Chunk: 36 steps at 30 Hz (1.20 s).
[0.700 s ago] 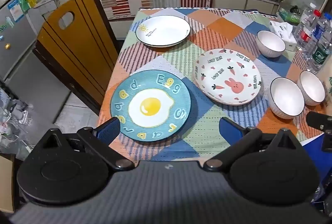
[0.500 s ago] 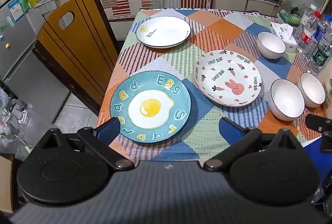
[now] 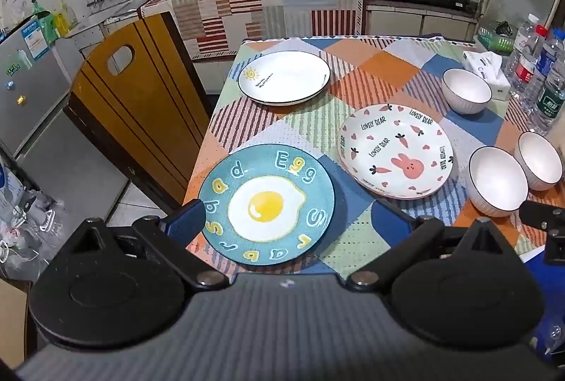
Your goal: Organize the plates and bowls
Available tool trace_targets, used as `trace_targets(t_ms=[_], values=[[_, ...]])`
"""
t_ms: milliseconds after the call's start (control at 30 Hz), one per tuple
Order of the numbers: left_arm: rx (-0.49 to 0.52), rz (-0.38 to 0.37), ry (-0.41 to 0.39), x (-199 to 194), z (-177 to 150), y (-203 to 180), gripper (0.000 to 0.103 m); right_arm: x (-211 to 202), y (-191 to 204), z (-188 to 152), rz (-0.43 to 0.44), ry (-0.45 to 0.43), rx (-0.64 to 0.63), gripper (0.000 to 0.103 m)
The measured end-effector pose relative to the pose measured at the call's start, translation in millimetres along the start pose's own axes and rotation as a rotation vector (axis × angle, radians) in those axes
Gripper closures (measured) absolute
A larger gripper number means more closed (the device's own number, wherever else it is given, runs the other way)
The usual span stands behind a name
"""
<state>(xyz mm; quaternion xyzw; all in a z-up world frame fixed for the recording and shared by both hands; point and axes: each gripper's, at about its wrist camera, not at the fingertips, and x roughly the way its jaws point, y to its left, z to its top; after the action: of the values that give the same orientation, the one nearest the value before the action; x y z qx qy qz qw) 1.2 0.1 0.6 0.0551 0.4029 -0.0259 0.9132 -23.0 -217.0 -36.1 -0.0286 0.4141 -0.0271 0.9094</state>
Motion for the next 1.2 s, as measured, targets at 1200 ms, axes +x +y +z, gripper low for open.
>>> trace_targets(t_ms=[1200], values=[[-0.032, -0.052, -0.061, 10, -10, 4, 0.001, 10, -2, -5, 0.009, -0.047, -0.004, 0.0]])
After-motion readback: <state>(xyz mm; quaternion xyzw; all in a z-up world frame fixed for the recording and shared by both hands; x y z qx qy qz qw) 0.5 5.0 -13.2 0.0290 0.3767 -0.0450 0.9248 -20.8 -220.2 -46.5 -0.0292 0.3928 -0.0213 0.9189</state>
